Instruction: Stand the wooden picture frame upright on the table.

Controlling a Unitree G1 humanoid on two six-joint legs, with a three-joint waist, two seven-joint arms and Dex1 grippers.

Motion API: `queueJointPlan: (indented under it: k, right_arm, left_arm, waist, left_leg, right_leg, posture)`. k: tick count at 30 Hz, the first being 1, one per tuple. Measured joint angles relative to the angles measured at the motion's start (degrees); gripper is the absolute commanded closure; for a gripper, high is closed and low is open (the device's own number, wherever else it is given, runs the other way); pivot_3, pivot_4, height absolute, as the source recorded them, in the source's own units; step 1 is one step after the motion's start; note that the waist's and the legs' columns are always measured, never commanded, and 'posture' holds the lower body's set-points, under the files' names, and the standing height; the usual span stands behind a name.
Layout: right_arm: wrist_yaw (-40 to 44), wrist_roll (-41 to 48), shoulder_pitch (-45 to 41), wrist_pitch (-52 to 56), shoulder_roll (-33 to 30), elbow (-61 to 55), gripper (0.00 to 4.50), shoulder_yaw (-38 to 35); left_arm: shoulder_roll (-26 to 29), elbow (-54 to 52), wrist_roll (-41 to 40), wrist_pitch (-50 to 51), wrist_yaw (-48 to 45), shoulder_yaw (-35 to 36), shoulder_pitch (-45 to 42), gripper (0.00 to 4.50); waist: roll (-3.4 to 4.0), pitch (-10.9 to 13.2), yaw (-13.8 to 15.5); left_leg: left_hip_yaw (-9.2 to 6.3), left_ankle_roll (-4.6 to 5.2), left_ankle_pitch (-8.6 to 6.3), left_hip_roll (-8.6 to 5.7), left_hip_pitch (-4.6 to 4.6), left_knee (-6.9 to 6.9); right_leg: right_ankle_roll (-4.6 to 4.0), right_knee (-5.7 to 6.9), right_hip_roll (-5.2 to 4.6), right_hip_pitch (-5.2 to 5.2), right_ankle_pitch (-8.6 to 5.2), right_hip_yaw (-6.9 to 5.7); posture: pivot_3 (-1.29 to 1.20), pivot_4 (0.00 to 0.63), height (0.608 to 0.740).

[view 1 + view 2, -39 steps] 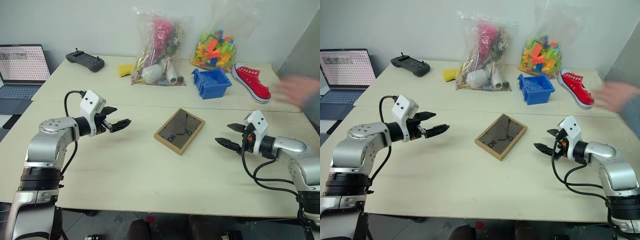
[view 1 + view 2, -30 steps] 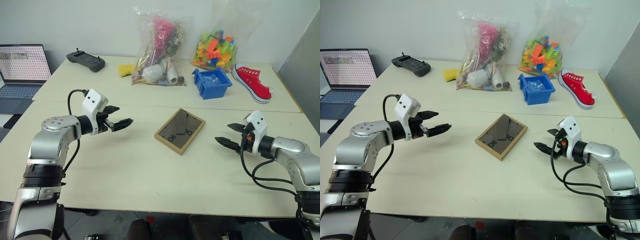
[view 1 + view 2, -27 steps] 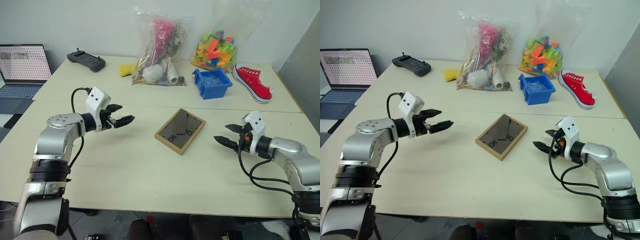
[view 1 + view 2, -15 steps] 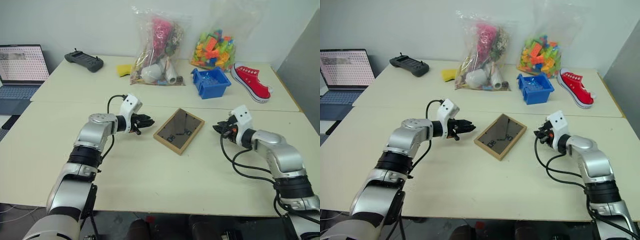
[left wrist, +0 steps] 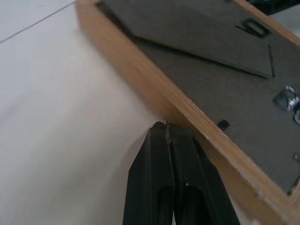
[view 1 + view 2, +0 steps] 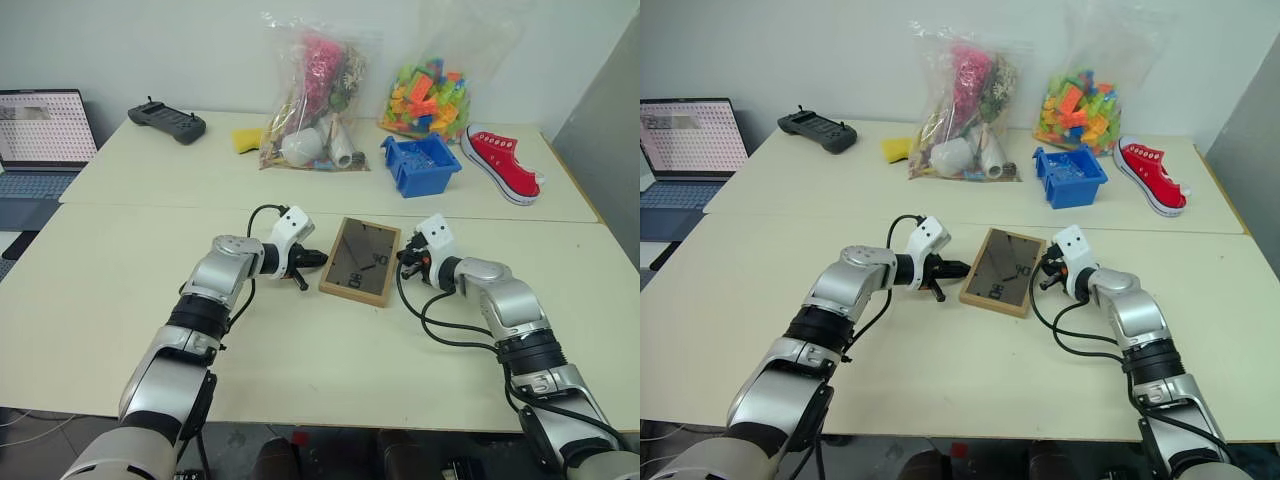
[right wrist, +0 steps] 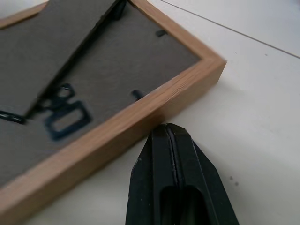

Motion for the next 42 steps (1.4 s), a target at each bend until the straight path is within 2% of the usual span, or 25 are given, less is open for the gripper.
queueJointPlan:
  k: [2, 5, 13, 17, 21, 23, 25, 26, 29, 30, 32, 37, 42]
  right_arm:
    - [0.7, 0.3, 0.1, 0.2, 0.2, -0.5, 4.50, 0.2]
    - [2.7, 1.2, 1.5, 1.9, 0.4, -5.1, 4.50, 1.2]
    - [8.5, 3.5, 5.1, 7.4, -1.9, -13.9, 4.50, 3.8]
    - [10.1, 3.6, 5.7, 8.0, -2.8, -15.4, 4.50, 5.5]
    - [11.7, 2.4, 6.0, 4.9, -6.2, -14.3, 4.50, 6.8]
    - [11.8, 1.4, 6.0, 2.6, -8.0, -12.6, 4.50, 6.6]
    - [12.8, 1.0, 6.0, 0.8, -9.0, -12.0, 4.50, 6.6]
    - [13.4, 1.0, 6.0, -0.1, -9.5, -11.9, 4.50, 6.6]
    - [15.1, 1.0, 6.5, -1.7, -11.7, -11.2, 4.50, 6.1]
    - [15.2, 0.9, 6.6, -1.9, -11.7, -11.2, 4.50, 6.1]
    - [15.2, 1.0, 7.2, -2.5, -11.6, -11.1, 4.50, 6.1]
    - [14.8, 1.0, 8.4, -2.5, -10.6, -11.8, 4.50, 6.1]
    - [13.9, 1.0, 9.3, -1.3, -8.7, -13.5, 4.50, 6.3]
  left_arm:
    - [0.8, -2.5, -0.2, 1.7, -1.0, -0.3, 1.6, 4.49]
    - [3.9, -13.2, -1.4, 7.3, -1.8, 0.0, 7.2, 4.49]
    - [9.0, -32.6, -5.6, 20.9, 0.7, 2.3, 17.7, 4.49]
    - [11.5, -37.2, -7.6, 24.1, 1.9, 3.8, 20.9, 4.49]
    - [14.9, -39.7, -10.7, 24.5, 1.8, 8.6, 26.2, 4.49]
    - [11.7, -40.1, -15.3, 28.1, 3.1, 14.4, 27.0, 4.11]
    - [8.5, -40.2, -21.2, 36.0, 4.4, 21.0, 26.3, 3.74]
    - [7.5, -40.2, -23.9, 41.3, 4.8, 24.4, 25.7, 3.61]
    - [5.1, -39.6, -32.3, 57.5, 7.0, 34.6, 24.6, 2.78]
    - [5.0, -39.0, -33.8, 58.5, 7.7, 35.4, 24.6, 2.73]
    - [4.7, -36.3, -41.0, 61.0, 11.5, 37.6, 24.8, 2.30]
    - [4.9, -34.0, -55.2, 61.6, 21.8, 37.3, 27.8, 1.29]
    - [2.1, -32.3, -61.9, 61.6, 30.8, 36.8, 28.1, 0.34]
  waist:
    - [0.00, 0.0, 0.0]
    - [0.01, 0.0, -0.1]
    - [0.00, 0.0, 0.0]
    - [0.00, 0.0, -0.1]
    - [0.00, 0.0, -0.1]
    - [-0.01, 0.0, 0.2]
    - [-0.03, 0.0, 0.4]
    - [-0.03, 0.0, 0.4]
    - [-0.03, 0.0, 0.2]
    - [-0.03, 0.0, 0.2]
    - [-0.04, 0.0, 0.3]
    - [-0.05, 0.0, 0.3]
    - [-0.04, 0.0, 0.4]
  left_leg:
    - [-0.02, 0.00, 0.00, 0.00, -0.01, 0.00]
    - [-0.03, 0.02, -0.01, 0.02, -0.02, 0.02]
    - [-0.06, 0.07, -0.04, 0.00, 0.00, 0.04]
    - [-0.06, 0.07, -0.04, 0.00, 0.02, 0.05]
    - [-0.05, 0.08, -0.04, 0.00, 0.03, 0.03]
    - [-0.05, 0.08, -0.05, -0.02, 0.01, 0.07]
    - [-0.06, 0.09, -0.05, -0.02, 0.01, 0.08]
    - [-0.07, 0.09, -0.05, -0.02, 0.02, 0.07]
    - [-0.10, 0.10, -0.06, -0.01, 0.02, 0.05]
    - [-0.11, 0.10, -0.06, -0.01, 0.02, 0.04]
    - [-0.14, 0.10, -0.06, 0.01, 0.03, 0.06]
    - [-0.15, 0.09, -0.05, 0.01, 0.07, 0.05]
    - [-0.13, 0.08, -0.05, -0.02, 0.08, 0.06]
  right_leg:
    - [0.00, 0.01, 0.00, 0.00, 0.00, -0.05]
    - [0.00, 0.02, 0.00, -0.01, 0.00, -0.04]
    - [0.00, 0.05, 0.00, 0.01, -0.01, -0.04]
    - [0.00, 0.06, 0.01, 0.01, -0.01, -0.03]
    - [-0.01, 0.03, 0.00, 0.01, -0.02, -0.02]
    - [-0.01, 0.02, -0.02, 0.02, -0.01, -0.05]
    - [-0.01, 0.02, -0.02, 0.03, -0.01, -0.05]
    - [-0.01, 0.02, -0.01, 0.03, -0.02, -0.04]
    - [0.00, 0.00, 0.00, 0.03, -0.02, -0.06]
    - [0.00, 0.00, 0.00, 0.03, -0.02, -0.06]
    - [0.00, 0.03, -0.01, 0.04, -0.02, -0.07]
    - [0.00, 0.05, -0.05, 0.07, -0.01, -0.06]
    - [-0.01, 0.07, -0.07, 0.08, -0.01, -0.05]
  posture:
    - [0.00, 0.150, 0.740]
    - [0.00, 0.150, 0.740]
    - [0.00, 0.150, 0.740]
    - [0.00, 0.150, 0.740]
    - [0.00, 0.150, 0.740]
    - [0.00, 0.150, 0.740]
    - [0.00, 0.150, 0.740]
    - [0.00, 0.150, 0.740]
    - [0.00, 0.150, 0.740]
    - [0.00, 0.150, 0.740]
    - [0.00, 0.150, 0.740]
    - [0.00, 0.150, 0.740]
    - [0.00, 0.150, 0.740]
